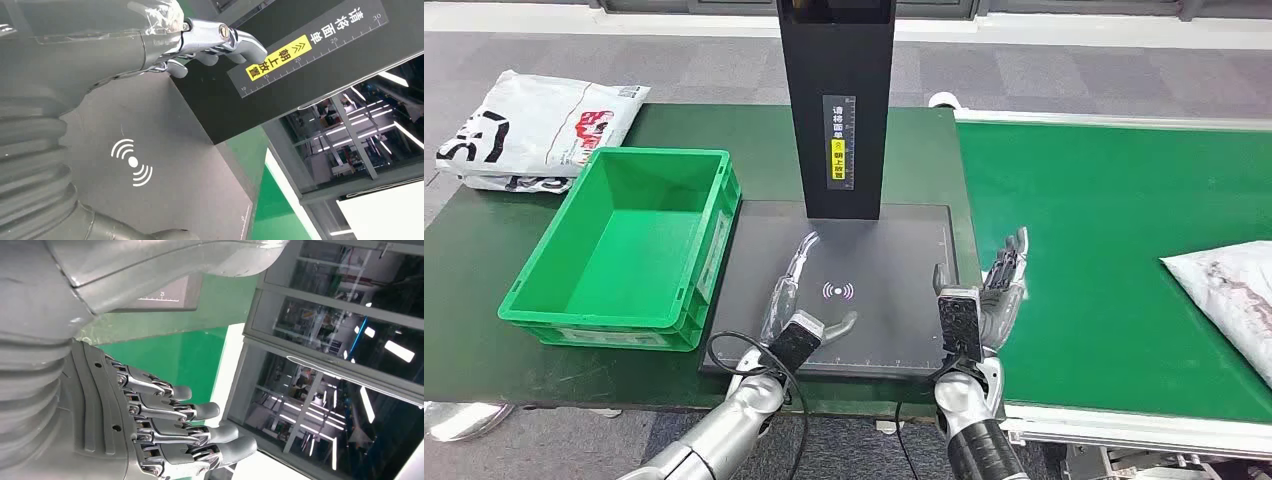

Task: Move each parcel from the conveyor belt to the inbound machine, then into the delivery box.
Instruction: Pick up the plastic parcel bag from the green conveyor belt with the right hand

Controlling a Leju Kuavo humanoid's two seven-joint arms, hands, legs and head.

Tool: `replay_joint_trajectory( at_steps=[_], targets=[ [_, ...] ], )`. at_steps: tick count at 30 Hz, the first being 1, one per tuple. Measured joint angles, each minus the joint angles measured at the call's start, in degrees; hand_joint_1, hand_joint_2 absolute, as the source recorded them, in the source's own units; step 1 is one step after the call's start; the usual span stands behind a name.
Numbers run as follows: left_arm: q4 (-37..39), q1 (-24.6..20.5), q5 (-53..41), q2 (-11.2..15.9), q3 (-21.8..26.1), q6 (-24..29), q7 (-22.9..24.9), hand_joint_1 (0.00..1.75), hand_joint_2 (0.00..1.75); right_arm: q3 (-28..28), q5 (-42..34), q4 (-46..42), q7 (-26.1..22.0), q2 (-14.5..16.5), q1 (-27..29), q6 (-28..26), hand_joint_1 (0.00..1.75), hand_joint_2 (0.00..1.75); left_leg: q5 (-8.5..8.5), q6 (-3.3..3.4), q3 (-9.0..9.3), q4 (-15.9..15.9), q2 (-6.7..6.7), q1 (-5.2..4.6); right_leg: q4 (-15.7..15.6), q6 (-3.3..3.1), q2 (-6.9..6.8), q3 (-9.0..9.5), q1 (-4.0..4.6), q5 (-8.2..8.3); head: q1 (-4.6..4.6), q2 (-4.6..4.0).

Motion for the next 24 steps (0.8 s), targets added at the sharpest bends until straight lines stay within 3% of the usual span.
replay_joint_trajectory(
  at_steps=[24],
  targets=[
    [-2.3, 0.2, 1.7, 0.4, 0.0, -0.5, 0.0, 0.0, 1.75, 0.0, -0.3, -0.3, 0.0, 0.0, 0.0, 0.0, 0.0, 1.75, 0.0, 0.0, 0.0, 0.0, 0.0, 0.0, 0.0, 0.0, 0.0, 0.0, 0.0, 0.0, 0.0, 0.0]
  ],
)
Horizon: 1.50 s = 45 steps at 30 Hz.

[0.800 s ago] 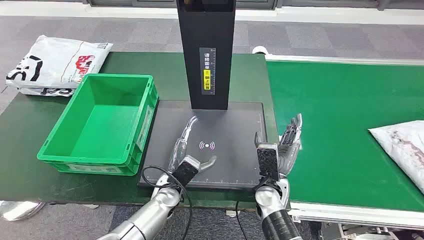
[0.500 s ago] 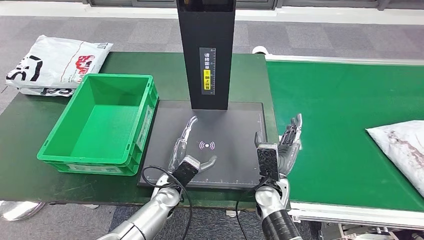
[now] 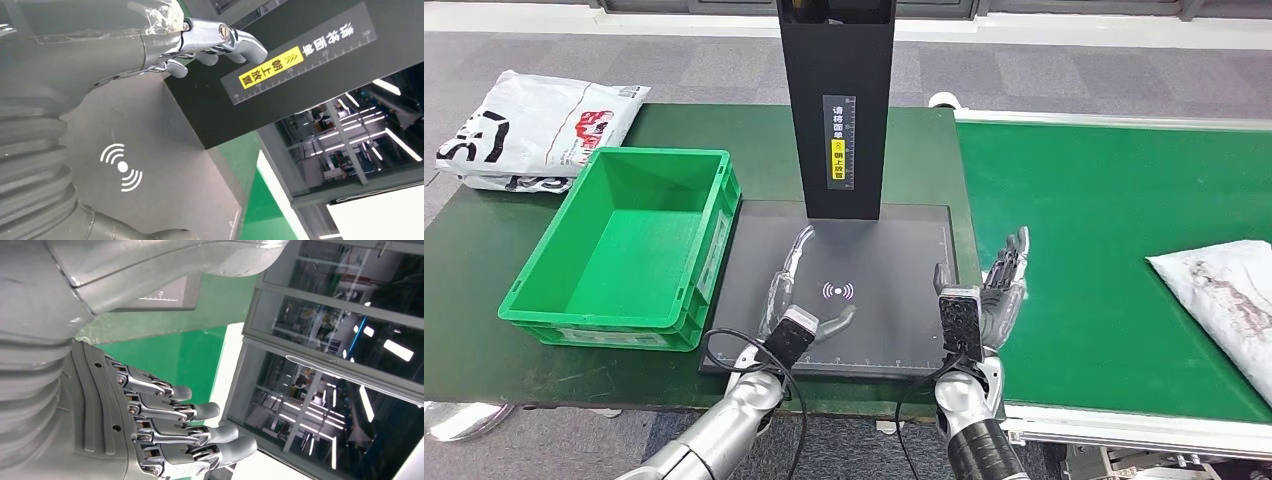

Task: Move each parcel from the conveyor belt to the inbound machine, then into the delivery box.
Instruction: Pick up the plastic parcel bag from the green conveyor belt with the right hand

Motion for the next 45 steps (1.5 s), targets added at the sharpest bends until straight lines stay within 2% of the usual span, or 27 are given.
replay_joint_trajectory(
  at_steps=[5, 10, 12, 15, 19, 25, 29, 34, 38, 41, 45],
  targets=[
    [-0.4, 0.0, 0.8, 0.1, 0.0, -2.2, 0.0, 0.0, 1.75, 0.0, -5.0, 0.0, 0.0, -0.1, -0.1, 0.0, 0.0, 1.75, 0.0, 0.0, 0.0, 0.0, 0.0, 0.0, 0.0, 0.0, 0.0, 0.01, 0.0, 0.0, 0.0, 0.0],
    [1.3, -1.0, 2.4, 0.3, 1.6, -8.3, 0.0, 0.0, 1.75, 0.3, -15.7, 0.0, 0.0, -1.0, -0.8, 2.7, 0.0, 1.75, 0.01, 0.0, 0.0, 0.0, -0.01, 0.0, 0.0, 0.01, -0.01, 0.01, -0.01, 0.02, 0.0, 0.0],
    [2.8, -2.0, 3.2, 0.4, 3.2, -11.2, 0.0, 0.0, 1.75, 0.3, -17.8, 0.0, 0.0, -1.8, -1.4, 4.2, 0.0, 1.75, 0.02, 0.0, 0.0, 0.0, -0.01, 0.0, 0.0, 0.02, -0.01, 0.01, -0.01, 0.04, 0.0, 0.0],
    [5.7, -3.8, 4.2, 0.4, 6.5, -15.4, 0.0, 0.0, 1.75, 0.3, -16.9, 0.5, 0.0, -3.2, -2.9, 3.5, 0.0, 1.75, 0.04, -0.01, 0.01, 0.0, 0.0, 0.0, 0.0, 0.02, 0.0, 0.01, 0.0, 0.06, 0.0, 0.0],
    [9.1, -5.8, 4.5, 0.4, 10.8, -17.6, 0.0, 0.0, 1.75, 0.1, -13.3, 2.6, 0.0, -4.7, -4.8, 0.6, 0.0, 1.75, 0.05, -0.02, 0.03, 0.0, 0.0, 0.0, 0.0, 0.01, 0.0, 0.02, 0.0, 0.07, 0.0, 0.0],
    [13.5, -8.1, 4.6, 0.4, 14.4, -19.7, 0.0, 0.0, 1.75, -6.2, 2.3, 6.0, 0.0, -5.3, -6.9, 0.1, 0.0, 1.75, 0.05, -0.01, 0.02, 0.0, -0.03, -0.01, 0.0, 0.01, -0.02, 0.02, -0.01, 0.07, 0.0, 0.0],
    [16.6, -9.8, 5.1, 0.4, 16.5, -21.7, 0.0, 0.0, 1.75, -17.8, 17.5, 7.5, 0.0, -5.4, -8.5, 0.0, 0.0, 1.75, 0.05, -0.01, 0.01, 0.0, -0.09, -0.03, 0.0, 0.01, -0.07, 0.05, -0.03, 0.07, 0.0, 0.0],
    [18.7, -10.8, 5.4, 0.5, 17.9, -22.3, 0.0, 0.0, 1.75, -26.9, 21.6, 8.4, 0.0, -5.6, -9.3, -0.1, 0.0, 1.75, 0.05, 0.01, 0.02, 0.0, -0.04, -0.05, 0.0, 0.03, -0.04, 0.04, -0.05, 0.09, 0.01, 0.0],
    [20.1, -11.5, 4.9, 0.5, 18.9, -21.6, 0.1, 0.0, 1.75, -36.0, 34.6, 8.5, 0.3, -5.4, -10.3, -0.1, 0.0, 1.75, 0.05, 0.01, 0.02, 0.0, -0.09, -0.06, 0.0, 0.03, -0.07, 0.04, -0.04, 0.09, 0.0, 0.0],
    [20.8, -11.7, 2.8, 0.7, 19.2, -19.6, 0.8, 0.0, 1.75, -44.7, 47.7, 8.1, 3.4, -5.3, -11.4, -0.1, 0.0, 1.75, 0.06, 0.01, 0.02, 0.0, -0.14, -0.06, 0.0, 0.03, -0.1, 0.06, -0.04, 0.09, 0.01, 0.0],
    [21.1, -11.7, 1.7, 1.0, 19.8, -18.2, 1.5, 0.0, 1.75, -52.5, 62.4, 6.1, 12.9, -5.4, -12.1, -0.1, 0.0, 1.75, 0.06, 0.01, 0.02, 0.0, -0.11, -0.06, 0.0, 0.04, -0.06, 0.05, -0.06, 0.09, 0.01, 0.0]
  ],
)
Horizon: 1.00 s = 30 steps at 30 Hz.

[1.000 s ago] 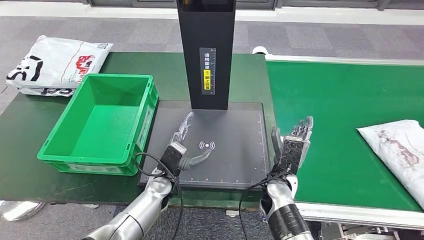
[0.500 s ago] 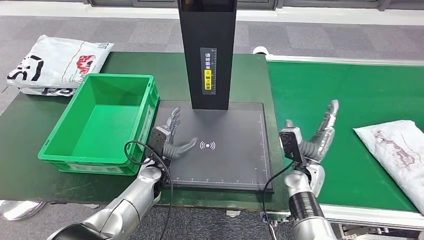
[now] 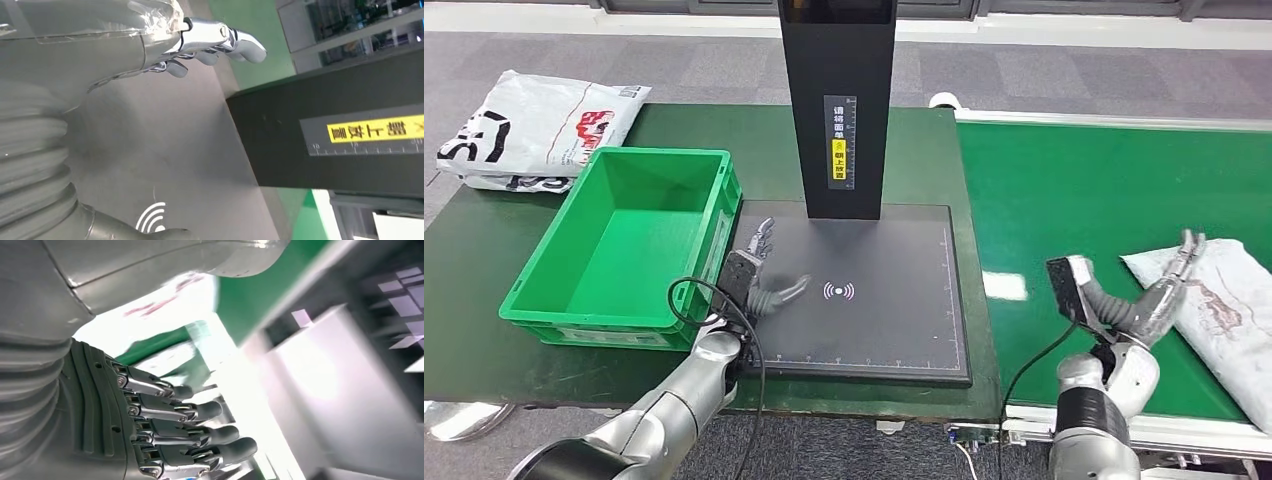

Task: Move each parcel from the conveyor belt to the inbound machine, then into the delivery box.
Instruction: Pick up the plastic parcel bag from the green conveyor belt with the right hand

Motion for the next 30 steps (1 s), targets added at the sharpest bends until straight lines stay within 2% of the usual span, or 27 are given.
replay_joint_trajectory(
  at_steps=[2, 9, 11, 14, 16, 18, 23, 30],
  targets=[
    [0.0, 0.0, 0.0, 0.0, 0.4, 0.1, 0.1, 0.0, 1.75, -1.9, 2.0, -0.8, 1.9, 0.0, -0.1, 0.0, 0.0, 1.75, 0.0, 0.0, 0.0, 0.0, 0.02, 0.0, 0.0, 0.0, 0.01, 0.0, 0.0, 0.0, -0.01, 0.0],
    [0.1, 0.0, -0.1, 0.0, 0.8, 0.3, 0.0, 0.0, 1.75, -4.7, 3.1, -2.0, 3.3, -0.2, -0.2, 0.0, 0.0, 1.75, 0.0, 0.0, 0.02, 0.0, 0.04, 0.0, 0.0, 0.0, 0.01, -0.01, 0.01, 0.0, -0.01, 0.0],
    [0.1, 0.1, -0.5, 0.0, 0.8, 1.0, -0.2, 0.0, 1.75, -4.0, 4.5, -1.8, 8.9, -1.3, 0.2, 0.0, 0.0, 1.75, 0.0, 0.01, 0.02, 0.0, 0.0, 0.0, 0.0, 0.0, -0.03, 0.01, 0.0, 0.0, -0.01, 0.0],
    [-0.3, 0.6, -0.7, 0.0, 1.1, 1.8, -0.9, 0.0, 1.75, 1.6, 6.2, 0.3, 28.4, -5.0, 0.9, 0.0, 0.0, 1.75, 0.02, 0.04, -0.02, 0.0, -0.1, -0.02, 0.0, 0.02, -0.11, 0.05, -0.02, 0.0, 0.01, 0.0],
    [-0.7, 1.1, -0.8, 0.0, 1.5, 2.1, -1.1, 0.0, 1.75, 6.0, 6.6, 2.4, 37.2, -7.6, 1.0, 0.0, 0.0, 1.75, 0.01, 0.05, -0.01, 0.0, -0.03, -0.05, 0.0, 0.04, -0.04, 0.03, -0.05, 0.01, 0.01, 0.0],
    [-1.1, 1.5, -1.2, 0.0, 1.8, 2.3, -1.1, 0.0, 1.75, 9.7, 6.8, 4.8, 40.5, -9.8, 1.0, 0.0, 0.0, 1.75, 0.0, 0.06, 0.0, 0.0, 0.01, -0.06, 0.0, 0.06, -0.01, 0.02, -0.06, 0.02, 0.0, 0.0],
    [-2.0, 2.4, -1.7, 0.1, 2.1, 2.5, -0.9, 0.0, 1.75, 15.9, 6.8, 11.5, 45.2, -13.6, 0.9, 0.0, 0.0, 1.75, 0.02, 0.08, -0.02, 0.0, -0.07, -0.05, 0.0, 0.06, -0.1, 0.03, -0.04, 0.02, -0.01, 0.0],
    [-2.7, 2.5, -2.3, 0.1, 2.2, 3.0, -0.4, 0.0, 1.75, 21.7, 6.8, 19.6, 50.2, -16.9, -0.5, 0.0, 0.0, 1.75, 0.02, 0.07, -0.01, 0.0, -0.05, -0.05, 0.0, 0.05, -0.06, 0.03, -0.04, 0.02, -0.01, 0.0]
  ],
)
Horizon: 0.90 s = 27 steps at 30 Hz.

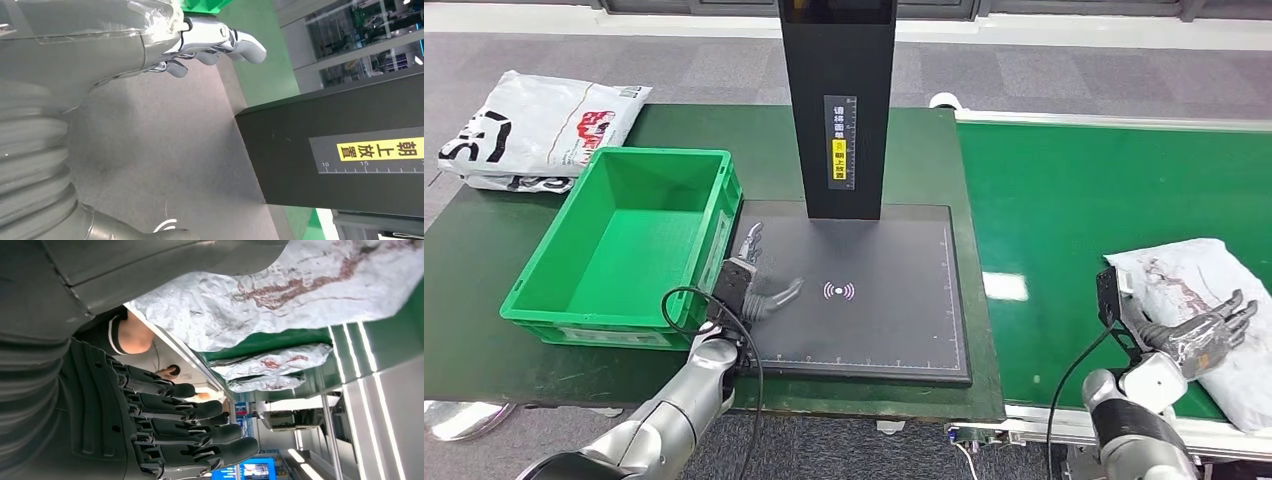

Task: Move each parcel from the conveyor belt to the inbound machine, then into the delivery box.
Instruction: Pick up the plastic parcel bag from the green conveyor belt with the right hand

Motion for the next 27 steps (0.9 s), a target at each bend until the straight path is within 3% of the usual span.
replay_joint_trajectory(
  at_steps=[15, 27],
  targets=[
    [-0.7, 0.0, -0.5, 0.0, 0.0, 0.4, 0.4, 0.0, 1.75, 3.8, 0.0, 5.6, 1.6, -1.9, -1.4, 0.0, 0.0, 1.75, 0.01, 0.01, -0.01, 0.0, 0.0, -0.01, 0.0, 0.0, -0.02, 0.0, -0.01, 0.0, 0.0, 0.0],
    [-1.7, 1.5, -0.7, 0.1, 0.8, 1.2, 0.8, 0.0, 1.75, 7.2, 0.0, 8.7, 8.3, -2.1, -1.6, 4.9, 0.0, 1.75, 0.01, 0.01, 0.0, 0.0, 0.0, -0.01, 0.0, 0.0, -0.02, 0.0, -0.01, 0.0, 0.01, 0.0]
  ],
)
